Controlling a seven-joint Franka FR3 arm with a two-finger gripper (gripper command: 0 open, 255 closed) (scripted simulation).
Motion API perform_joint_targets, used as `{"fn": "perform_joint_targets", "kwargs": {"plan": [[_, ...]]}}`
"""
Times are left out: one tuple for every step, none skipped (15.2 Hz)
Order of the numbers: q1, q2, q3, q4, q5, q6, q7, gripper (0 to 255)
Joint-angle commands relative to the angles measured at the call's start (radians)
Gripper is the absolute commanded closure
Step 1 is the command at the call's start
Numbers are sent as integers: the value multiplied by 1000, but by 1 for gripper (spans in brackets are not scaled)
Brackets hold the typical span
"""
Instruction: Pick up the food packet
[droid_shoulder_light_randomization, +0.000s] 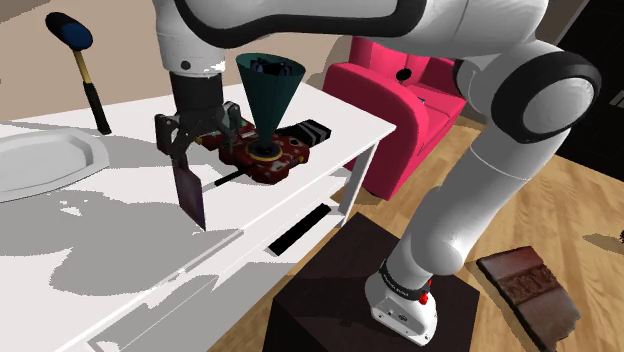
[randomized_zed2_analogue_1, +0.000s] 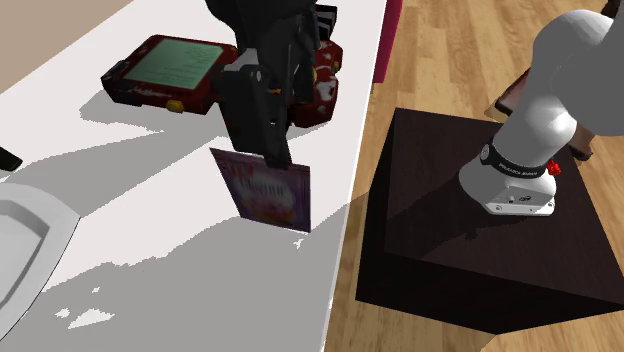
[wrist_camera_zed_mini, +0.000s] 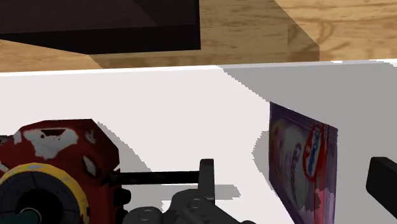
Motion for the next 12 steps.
{"fn": "perform_joint_targets", "kwargs": {"plan": [[19,86,26,92,-36,-18,59,0],[29,114,33,123,-49,-25,77,0],[29,112,32,108,-48,-11,76,0],[29,111,32,93,-48,2,75,0],[29,110,31,79,-47,16,73,0],[29,110,31,65,-47,29,72,0],[29,109,31,51,-47,43,71,0],[28,109,31,37,-47,56,70,0],[28,109,31,24,-46,70,69,0],[28,109,31,16,-46,77,69,0],[28,109,31,16,-46,77,69,0],[28,109,31,15,-46,78,68,255]]}}
